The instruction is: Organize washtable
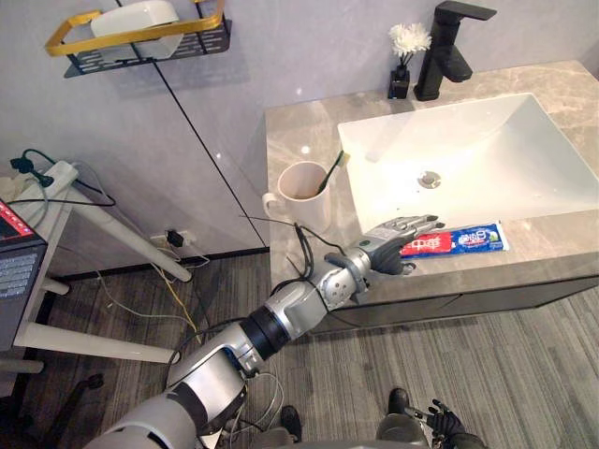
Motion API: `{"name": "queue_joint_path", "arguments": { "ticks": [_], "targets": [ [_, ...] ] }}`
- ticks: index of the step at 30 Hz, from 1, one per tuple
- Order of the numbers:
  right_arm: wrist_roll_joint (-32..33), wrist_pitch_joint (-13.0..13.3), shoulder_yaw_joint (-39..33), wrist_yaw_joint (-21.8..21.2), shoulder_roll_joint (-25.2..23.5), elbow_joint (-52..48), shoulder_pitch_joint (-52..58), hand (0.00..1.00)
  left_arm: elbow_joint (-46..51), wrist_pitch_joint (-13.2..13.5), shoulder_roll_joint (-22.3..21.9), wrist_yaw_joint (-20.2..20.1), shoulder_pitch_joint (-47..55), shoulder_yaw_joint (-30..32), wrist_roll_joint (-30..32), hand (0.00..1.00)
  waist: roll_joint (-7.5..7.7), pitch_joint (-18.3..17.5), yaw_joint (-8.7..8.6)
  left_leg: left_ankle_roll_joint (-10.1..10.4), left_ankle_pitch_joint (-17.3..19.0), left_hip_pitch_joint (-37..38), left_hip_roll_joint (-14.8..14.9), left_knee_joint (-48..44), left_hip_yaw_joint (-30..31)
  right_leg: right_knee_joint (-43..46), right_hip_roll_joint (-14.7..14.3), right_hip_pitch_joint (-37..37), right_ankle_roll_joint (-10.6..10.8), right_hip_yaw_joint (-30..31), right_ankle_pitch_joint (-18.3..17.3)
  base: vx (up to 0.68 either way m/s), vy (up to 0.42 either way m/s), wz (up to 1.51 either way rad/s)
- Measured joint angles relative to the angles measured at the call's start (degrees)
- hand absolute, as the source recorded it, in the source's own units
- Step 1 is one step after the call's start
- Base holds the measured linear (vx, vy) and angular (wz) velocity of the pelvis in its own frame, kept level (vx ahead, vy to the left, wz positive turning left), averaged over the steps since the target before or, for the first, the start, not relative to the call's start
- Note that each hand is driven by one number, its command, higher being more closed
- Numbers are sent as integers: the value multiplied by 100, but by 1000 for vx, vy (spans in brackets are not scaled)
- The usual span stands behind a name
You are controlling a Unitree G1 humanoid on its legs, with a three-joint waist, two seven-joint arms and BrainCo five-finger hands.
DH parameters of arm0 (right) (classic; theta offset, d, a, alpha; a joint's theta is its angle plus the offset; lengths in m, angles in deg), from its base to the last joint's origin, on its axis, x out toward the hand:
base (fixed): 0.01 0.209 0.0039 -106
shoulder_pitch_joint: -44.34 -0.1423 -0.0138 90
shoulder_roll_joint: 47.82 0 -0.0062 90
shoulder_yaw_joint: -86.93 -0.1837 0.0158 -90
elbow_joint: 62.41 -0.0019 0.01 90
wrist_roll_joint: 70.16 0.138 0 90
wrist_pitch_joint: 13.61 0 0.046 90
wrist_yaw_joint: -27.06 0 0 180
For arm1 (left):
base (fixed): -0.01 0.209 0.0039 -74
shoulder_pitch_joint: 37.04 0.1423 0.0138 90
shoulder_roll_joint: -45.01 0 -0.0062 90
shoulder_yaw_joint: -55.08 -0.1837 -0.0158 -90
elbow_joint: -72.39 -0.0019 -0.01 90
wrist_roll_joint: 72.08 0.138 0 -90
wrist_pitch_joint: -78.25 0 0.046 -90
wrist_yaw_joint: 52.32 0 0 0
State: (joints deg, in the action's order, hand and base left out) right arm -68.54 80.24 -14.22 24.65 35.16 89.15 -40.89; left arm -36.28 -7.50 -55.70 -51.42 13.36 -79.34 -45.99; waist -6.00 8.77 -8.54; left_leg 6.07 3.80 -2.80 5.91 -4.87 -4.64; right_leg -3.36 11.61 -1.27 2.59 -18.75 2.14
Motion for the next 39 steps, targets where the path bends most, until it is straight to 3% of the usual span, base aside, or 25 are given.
{"name": "queue_joint_path", "arguments": {
  "ticks": [8,14,15,27,30,34,39],
  "targets": [
    [1,7,194,-7,57,-1,-10,0,-1,-4,3,87,29,4,213,0,1,1,0,3,8,59,3,30,-16,-77,-19,-68,-128,-3,-7,0,0,0],
    [1,11,230,-4,67,-1,-13,0,0,13,-5,162,126,10,232,0,2,4,1,13,15,58,17,40,-31,-84,-31,-56,-99,6,13,-1,0,-1],
    [0,15,264,-4,78,-1,-14,0,9,27,-5,168,158,11,232,100,0,6,2,22,24,58,23,41,-40,-86,-37,-48,-98,14,14,-4,-1,-4],
    [6,100,456,-10,179,-206,-77,0,85,77,-58,350,-44,423,577,100,-77,242,2,80,82,-105,161,-10,-197,-194,-157,170,80,190,129,-3,-6,-9],
    [22,214,598,-12,268,-285,-76,0,86,204,-44,578,-42,438,1013,100,-126,268,12,101,96,-147,192,-15,-269,-184,-181,267,80,266,129,10,-9,-12],
    [62,373,677,14,289,-465,-26,0,232,566,179,804,-28,388,1634,100,-166,401,7,110,175,-186,215,-149,-298,-168,-188,283,80,316,129,0,1,-7],
    [119,500,828,137,389,-473,-19,0,360,710,254,970,21,408,2099,100,-284,460,9,94,291,-268,233,-382,-329,-78,-178,329,82,380,127,-13,17,-6]
  ]
}}
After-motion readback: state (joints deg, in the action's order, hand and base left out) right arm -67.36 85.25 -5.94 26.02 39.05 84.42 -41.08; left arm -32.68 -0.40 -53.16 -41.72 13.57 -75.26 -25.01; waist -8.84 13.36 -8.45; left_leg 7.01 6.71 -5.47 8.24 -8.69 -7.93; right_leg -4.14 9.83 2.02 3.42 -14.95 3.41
